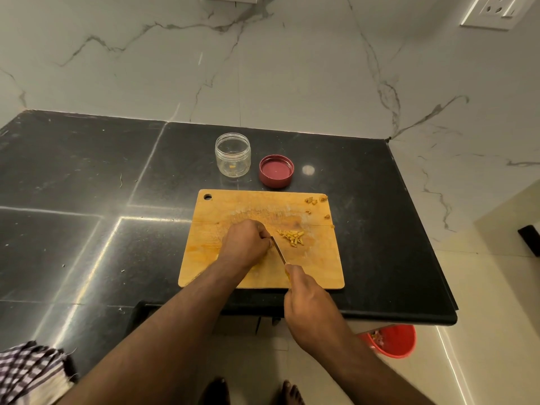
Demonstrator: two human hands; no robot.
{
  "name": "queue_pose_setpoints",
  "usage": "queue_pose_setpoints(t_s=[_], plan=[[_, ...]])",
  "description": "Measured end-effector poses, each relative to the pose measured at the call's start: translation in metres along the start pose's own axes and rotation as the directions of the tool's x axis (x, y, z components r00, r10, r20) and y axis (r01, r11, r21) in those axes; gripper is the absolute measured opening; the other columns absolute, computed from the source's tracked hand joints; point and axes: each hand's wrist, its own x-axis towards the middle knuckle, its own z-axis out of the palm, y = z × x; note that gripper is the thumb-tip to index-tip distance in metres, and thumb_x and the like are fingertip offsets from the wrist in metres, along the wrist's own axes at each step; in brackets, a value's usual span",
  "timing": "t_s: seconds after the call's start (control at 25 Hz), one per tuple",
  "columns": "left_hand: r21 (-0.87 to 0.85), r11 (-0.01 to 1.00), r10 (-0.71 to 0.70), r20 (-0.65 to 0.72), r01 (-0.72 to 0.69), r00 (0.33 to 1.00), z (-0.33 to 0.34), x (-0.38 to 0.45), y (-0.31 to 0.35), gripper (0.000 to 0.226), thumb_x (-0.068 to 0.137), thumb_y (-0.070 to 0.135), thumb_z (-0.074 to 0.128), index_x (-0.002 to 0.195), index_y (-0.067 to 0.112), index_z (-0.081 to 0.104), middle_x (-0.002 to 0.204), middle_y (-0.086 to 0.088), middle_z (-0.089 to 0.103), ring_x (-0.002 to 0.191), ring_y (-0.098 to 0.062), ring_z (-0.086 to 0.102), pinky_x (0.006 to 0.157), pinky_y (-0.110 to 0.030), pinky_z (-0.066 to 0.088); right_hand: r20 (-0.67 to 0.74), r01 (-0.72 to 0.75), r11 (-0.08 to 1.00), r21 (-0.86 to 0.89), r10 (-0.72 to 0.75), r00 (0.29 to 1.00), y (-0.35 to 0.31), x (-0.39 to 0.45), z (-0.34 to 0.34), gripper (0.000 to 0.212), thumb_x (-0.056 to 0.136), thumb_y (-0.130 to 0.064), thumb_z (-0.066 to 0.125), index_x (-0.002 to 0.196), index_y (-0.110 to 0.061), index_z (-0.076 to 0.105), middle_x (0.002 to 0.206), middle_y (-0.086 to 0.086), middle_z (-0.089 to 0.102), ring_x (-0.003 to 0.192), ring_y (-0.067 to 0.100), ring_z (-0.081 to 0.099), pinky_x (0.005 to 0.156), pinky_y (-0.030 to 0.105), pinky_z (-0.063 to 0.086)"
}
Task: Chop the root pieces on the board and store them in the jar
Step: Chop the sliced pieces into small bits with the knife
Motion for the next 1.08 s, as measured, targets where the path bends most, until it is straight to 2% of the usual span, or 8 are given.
queue_pose_setpoints(t_s=[0.12,0.28,0.36,0.52,0.64,0.76,0.88,1.08], plan=[[0.013,1.0,0.014,-0.011,-0.014,1.0,0.0,-0.002,0.0,0.008,0.09,0.02,0.071,0.096,0.021,0.077,0.096,0.005,0.072,0.092,-0.013,0.063,0.085,-0.037,0.058,0.002,-0.014,1.0,0.011,0.014,1.0,0.004,-0.016,-0.004,0.037,0.102,-0.022,0.036,0.138,-0.029,0.032,0.114,-0.004,0.057,0.092,0.011,0.059,0.077,0.024,0.05],[0.043,0.998,0.04,-0.007,-0.04,0.999,-0.002,-0.005,-0.002,0.014,0.092,0.02,0.069,0.104,0.02,0.077,0.105,0.005,0.073,0.097,-0.011,0.063,0.089,-0.035,0.057,-0.064,-0.037,0.999,0.025,0.039,0.997,0.006,-0.018,-0.01,0.041,0.102,-0.021,0.037,0.143,-0.029,0.032,0.121,-0.006,0.056,0.097,0.011,0.06,0.081,0.025,0.051],[0.046,0.997,0.055,0.007,-0.055,0.998,-0.004,-0.005,-0.002,0.018,0.093,0.017,0.067,0.109,0.019,0.076,0.109,0.005,0.072,0.099,-0.011,0.063,0.089,-0.031,0.056,-0.054,-0.05,0.997,0.057,0.053,0.997,0.003,-0.015,-0.01,0.041,0.103,-0.022,0.037,0.143,-0.029,0.033,0.123,-0.006,0.056,0.098,0.01,0.058,0.077,0.023,0.049],[0.041,0.998,0.04,-0.004,-0.04,0.999,-0.005,-0.006,-0.001,0.014,0.092,0.017,0.068,0.104,0.02,0.076,0.1,0.006,0.071,0.093,-0.01,0.063,0.081,-0.029,0.057,-0.046,-0.036,0.998,0.046,0.038,0.998,-0.001,-0.006,-0.007,0.04,0.102,-0.02,0.038,0.142,-0.026,0.034,0.121,-0.005,0.057,0.094,0.009,0.057,0.07,0.017,0.043],[0.02,1.0,0.015,-0.006,-0.015,1.0,-0.005,-0.005,-0.002,0.011,0.09,0.018,0.07,0.097,0.022,0.077,0.094,0.007,0.072,0.089,-0.009,0.063,0.079,-0.03,0.057,-0.038,-0.016,1.0,0.017,0.017,0.999,-0.002,0.002,-0.003,0.042,0.101,-0.017,0.039,0.142,-0.023,0.034,0.118,-0.003,0.057,0.094,0.01,0.058,0.072,0.016,0.043],[0.01,1.0,0.008,-0.004,-0.008,1.0,-0.004,-0.003,-0.003,0.011,0.089,0.017,0.07,0.093,0.023,0.078,0.093,0.009,0.073,0.088,-0.009,0.064,0.079,-0.031,0.058,-0.022,-0.014,1.0,0.015,0.015,1.0,-0.004,0.008,0.001,0.041,0.101,-0.017,0.037,0.141,-0.023,0.034,0.12,-0.001,0.057,0.097,0.012,0.058,0.078,0.022,0.048],[0.01,1.0,0.002,0.004,-0.003,1.0,-0.004,-0.003,-0.002,0.009,0.088,0.017,0.07,0.092,0.023,0.077,0.091,0.009,0.072,0.087,-0.009,0.063,0.077,-0.031,0.057,-0.004,-0.022,1.0,-0.003,0.022,1.0,-0.005,0.008,0.003,0.039,0.101,-0.017,0.035,0.139,-0.025,0.032,0.113,0.0,0.057,0.093,0.015,0.058,0.077,0.031,0.052],[0.014,1.0,-0.005,0.007,0.004,1.0,-0.003,-0.003,-0.002,0.008,0.088,0.018,0.071,0.085,0.025,0.074,0.088,0.008,0.07,0.086,-0.01,0.063,0.076,-0.03,0.056,0.011,-0.013,1.0,0.007,0.013,1.0,-0.001,-0.017,0.002,0.037,0.102,-0.022,0.033,0.138,-0.029,0.03,0.112,-0.003,0.056,0.09,0.014,0.058,0.076,0.032,0.051]])
